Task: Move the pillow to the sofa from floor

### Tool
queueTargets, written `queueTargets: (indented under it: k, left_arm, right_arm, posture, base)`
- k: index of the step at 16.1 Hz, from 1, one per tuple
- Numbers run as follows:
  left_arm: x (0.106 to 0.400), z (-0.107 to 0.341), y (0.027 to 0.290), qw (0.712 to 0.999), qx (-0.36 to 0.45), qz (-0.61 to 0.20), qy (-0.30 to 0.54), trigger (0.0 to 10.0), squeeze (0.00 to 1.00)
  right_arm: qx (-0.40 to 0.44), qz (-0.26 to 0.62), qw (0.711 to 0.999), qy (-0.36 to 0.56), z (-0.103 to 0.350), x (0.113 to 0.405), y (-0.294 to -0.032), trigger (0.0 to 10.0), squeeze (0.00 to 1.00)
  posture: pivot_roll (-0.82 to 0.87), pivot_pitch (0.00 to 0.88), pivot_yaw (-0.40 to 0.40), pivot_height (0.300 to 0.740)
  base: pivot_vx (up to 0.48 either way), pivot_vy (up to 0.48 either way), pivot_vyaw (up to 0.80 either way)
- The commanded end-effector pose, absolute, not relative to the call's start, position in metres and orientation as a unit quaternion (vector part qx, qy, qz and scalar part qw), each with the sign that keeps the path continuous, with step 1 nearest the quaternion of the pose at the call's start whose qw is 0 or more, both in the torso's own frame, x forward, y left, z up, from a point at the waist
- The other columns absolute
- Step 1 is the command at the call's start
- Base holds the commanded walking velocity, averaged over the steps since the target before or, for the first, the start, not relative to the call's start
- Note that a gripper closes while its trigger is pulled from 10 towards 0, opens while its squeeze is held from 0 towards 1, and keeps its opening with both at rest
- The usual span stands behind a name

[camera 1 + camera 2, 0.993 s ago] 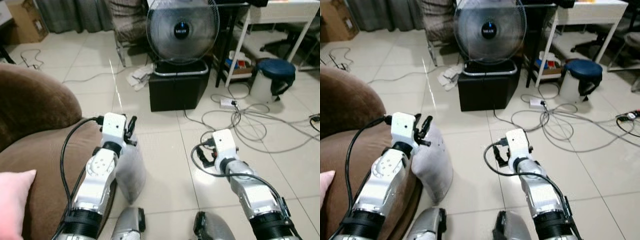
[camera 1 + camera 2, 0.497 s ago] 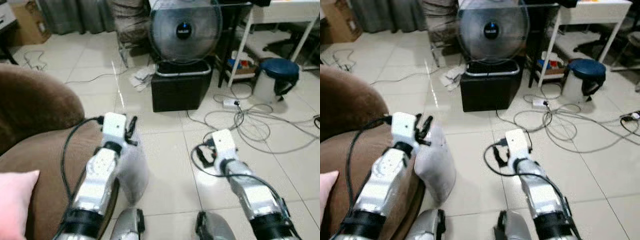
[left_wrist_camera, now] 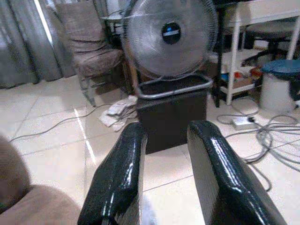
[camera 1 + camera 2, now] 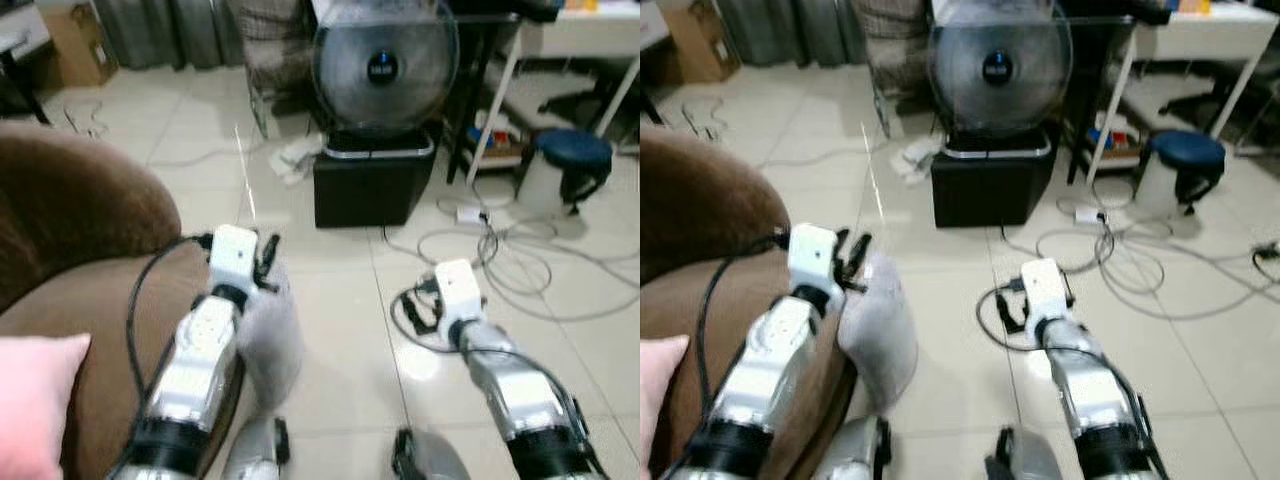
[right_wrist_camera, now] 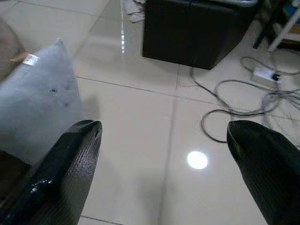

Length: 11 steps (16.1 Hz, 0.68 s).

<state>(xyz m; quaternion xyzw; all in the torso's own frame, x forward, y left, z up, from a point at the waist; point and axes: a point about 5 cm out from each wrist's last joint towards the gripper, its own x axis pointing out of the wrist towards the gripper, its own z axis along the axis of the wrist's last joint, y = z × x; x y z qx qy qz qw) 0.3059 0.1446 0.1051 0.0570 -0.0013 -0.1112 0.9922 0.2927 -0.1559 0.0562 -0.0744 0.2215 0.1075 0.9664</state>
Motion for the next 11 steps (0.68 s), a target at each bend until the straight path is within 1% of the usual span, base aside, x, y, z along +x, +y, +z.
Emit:
queueTargets:
  k: [1,11]
  left_arm:
    - [0.3067,0.1059,0.1446,0.992,0.053,-0.112,-0.001,10.0,0.00]
    - [0.3064,0.1058,0.1433,0.991,0.053,-0.121,-0.002,10.0,0.00]
  right_arm:
    - [-0.076,0.113,0.966,0.219,0.0581,0.2944,-0.1517,10.0,0.00]
    - [-0.076,0.115,0.966,0.219,0.0571,0.2942,-0.1510,10.0,0.00]
  posture:
    - [0.05,0.000,0.050,0.621]
    - [0.05,0.000,0.053,0.621]
  base:
    - [0.352,0.000,0.00]
    - [0.353,0.000,0.00]
